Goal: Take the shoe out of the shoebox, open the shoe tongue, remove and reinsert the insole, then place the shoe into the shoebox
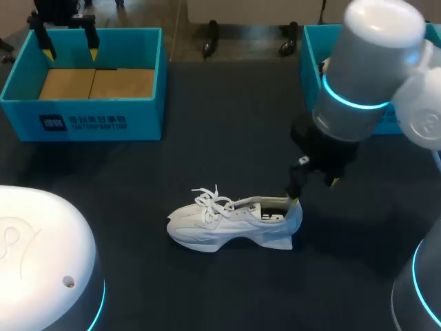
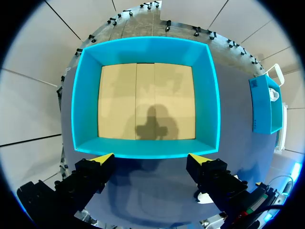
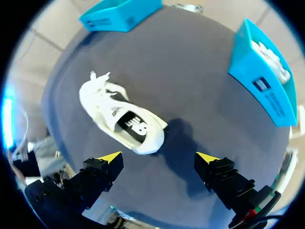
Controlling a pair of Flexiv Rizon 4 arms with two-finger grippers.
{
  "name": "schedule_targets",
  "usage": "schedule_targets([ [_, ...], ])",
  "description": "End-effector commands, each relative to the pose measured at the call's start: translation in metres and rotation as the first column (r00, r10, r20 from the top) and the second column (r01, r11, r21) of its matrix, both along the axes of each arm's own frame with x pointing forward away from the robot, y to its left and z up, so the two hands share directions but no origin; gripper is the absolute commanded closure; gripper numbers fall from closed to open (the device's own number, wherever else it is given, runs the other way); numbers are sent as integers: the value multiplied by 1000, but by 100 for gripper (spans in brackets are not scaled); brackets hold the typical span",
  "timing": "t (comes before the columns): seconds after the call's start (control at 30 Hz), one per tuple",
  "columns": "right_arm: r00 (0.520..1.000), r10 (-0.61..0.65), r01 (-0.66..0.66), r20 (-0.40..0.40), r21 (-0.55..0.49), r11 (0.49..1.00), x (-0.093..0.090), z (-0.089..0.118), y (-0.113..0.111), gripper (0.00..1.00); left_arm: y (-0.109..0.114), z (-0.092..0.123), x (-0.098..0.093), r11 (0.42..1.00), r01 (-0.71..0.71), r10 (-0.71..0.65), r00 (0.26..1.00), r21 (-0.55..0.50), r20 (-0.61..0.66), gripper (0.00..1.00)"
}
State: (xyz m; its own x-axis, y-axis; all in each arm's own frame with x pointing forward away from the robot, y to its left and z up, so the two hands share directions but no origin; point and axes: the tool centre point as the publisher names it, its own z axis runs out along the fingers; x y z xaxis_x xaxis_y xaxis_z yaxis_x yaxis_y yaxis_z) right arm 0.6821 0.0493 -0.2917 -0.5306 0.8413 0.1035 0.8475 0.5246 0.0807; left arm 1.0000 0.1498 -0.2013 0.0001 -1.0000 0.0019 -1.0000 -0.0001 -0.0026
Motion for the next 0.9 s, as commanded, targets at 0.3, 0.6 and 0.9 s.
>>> schedule_targets([
  [0.3,943,315,-327,108,472,818,0,-9,-8,0,0,1,0,1000,0,0,1000,1,-2,0],
  [0.6,889,270,-454,370,633,628,7,-4,-44,0,0,1,0,1000,0,0,1000,1,-2,0],
  [0.9,840,200,-512,504,616,598,2,-26,-32,0,0,1,0,1000,0,0,1000,1,-2,0],
])
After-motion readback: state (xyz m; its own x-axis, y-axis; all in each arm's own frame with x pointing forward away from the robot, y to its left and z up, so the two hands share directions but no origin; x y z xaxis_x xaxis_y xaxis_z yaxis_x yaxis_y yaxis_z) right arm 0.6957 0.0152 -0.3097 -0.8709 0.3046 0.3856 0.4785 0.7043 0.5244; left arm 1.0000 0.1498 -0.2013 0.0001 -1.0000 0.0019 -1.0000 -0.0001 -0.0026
